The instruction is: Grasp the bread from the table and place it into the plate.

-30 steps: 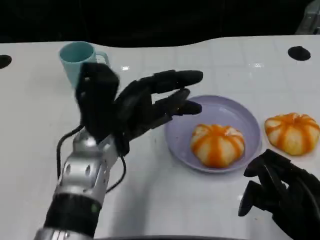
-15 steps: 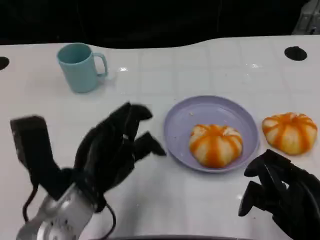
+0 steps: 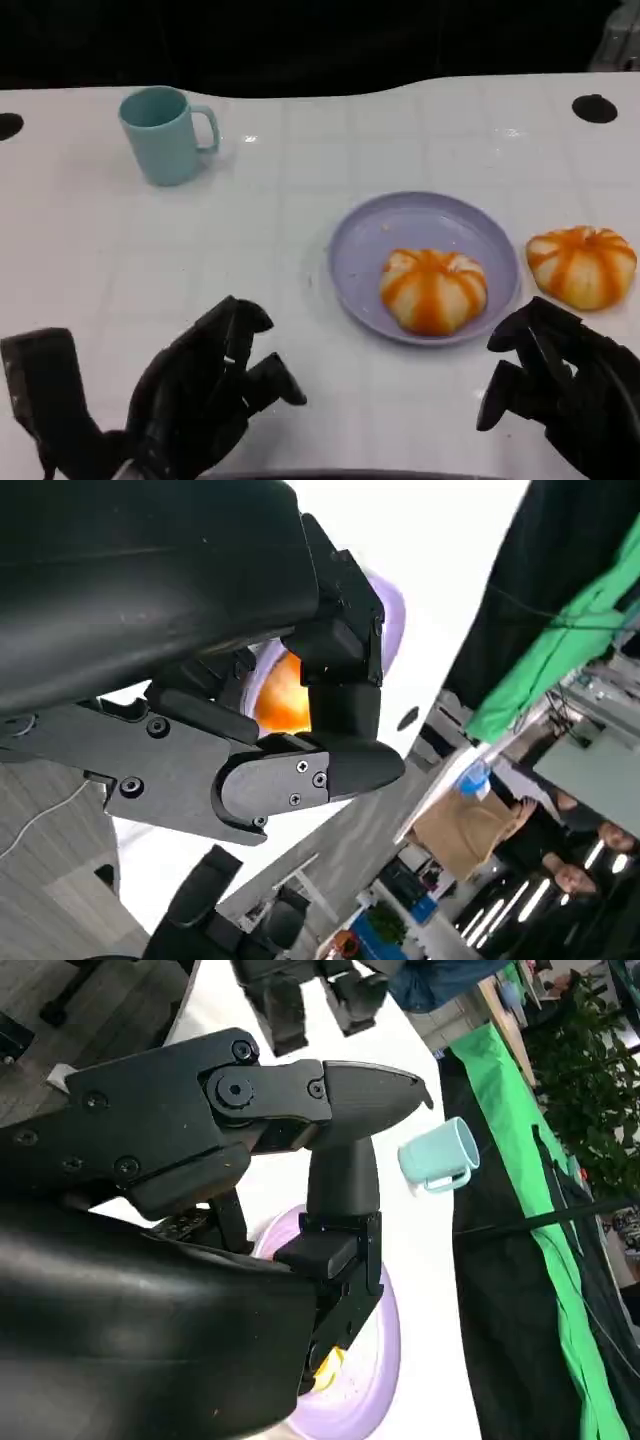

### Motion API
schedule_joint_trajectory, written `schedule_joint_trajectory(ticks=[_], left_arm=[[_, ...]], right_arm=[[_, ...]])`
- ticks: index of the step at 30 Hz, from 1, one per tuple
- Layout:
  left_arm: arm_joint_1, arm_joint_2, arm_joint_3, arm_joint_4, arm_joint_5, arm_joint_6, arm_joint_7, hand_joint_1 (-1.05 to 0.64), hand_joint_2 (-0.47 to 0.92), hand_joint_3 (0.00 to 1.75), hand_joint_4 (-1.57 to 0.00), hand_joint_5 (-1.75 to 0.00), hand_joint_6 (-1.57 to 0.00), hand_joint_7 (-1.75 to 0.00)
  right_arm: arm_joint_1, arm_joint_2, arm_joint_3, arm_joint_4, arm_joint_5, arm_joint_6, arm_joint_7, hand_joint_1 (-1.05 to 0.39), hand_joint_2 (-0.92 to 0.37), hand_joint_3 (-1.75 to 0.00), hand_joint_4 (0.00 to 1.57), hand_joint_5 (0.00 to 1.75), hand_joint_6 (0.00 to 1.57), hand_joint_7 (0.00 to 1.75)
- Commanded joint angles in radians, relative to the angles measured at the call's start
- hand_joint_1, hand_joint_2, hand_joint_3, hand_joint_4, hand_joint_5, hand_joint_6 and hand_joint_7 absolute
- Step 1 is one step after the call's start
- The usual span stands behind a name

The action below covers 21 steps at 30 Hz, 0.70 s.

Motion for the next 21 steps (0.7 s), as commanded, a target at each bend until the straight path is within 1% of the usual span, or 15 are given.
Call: schedule_joint_trajectory(ticks=[1, 9, 16, 21], left_arm=[[0.015, 0.019, 0.006, -0.021, -0.008, -0.020, 0.010, -0.55, 0.92, 0.50, -0.85, -1.75, -0.65, -1.75], [0.031, 0.024, 0.000, -0.031, -0.021, -0.008, 0.019, -0.55, 0.92, 0.44, -0.84, -1.75, -0.64, -1.75], [0.021, 0.036, -0.014, -0.008, -0.002, -0.050, 0.005, -0.54, 0.92, 0.48, -0.84, -1.75, -0.63, -1.75], [0.016, 0.039, -0.018, 0.007, -0.006, -0.066, 0.005, -0.55, 0.92, 0.48, -0.85, -1.75, -0.65, -1.75]], right_arm=[[0.001, -0.010, -0.016, -0.016, 0.011, 0.013, -0.011, -0.43, -0.92, -0.39, 0.63, 1.75, 0.49, 1.63], [0.001, -0.014, -0.018, -0.007, 0.009, 0.000, 0.003, -0.44, -0.92, -0.38, 0.63, 1.75, 0.49, 1.63], [0.001, -0.016, -0.022, 0.013, 0.007, -0.029, 0.028, -0.45, -0.92, -0.37, 0.64, 1.75, 0.49, 1.62], [0.001, -0.015, -0.023, 0.013, 0.001, -0.020, 0.020, -0.45, -0.92, -0.37, 0.64, 1.75, 0.50, 1.62]])
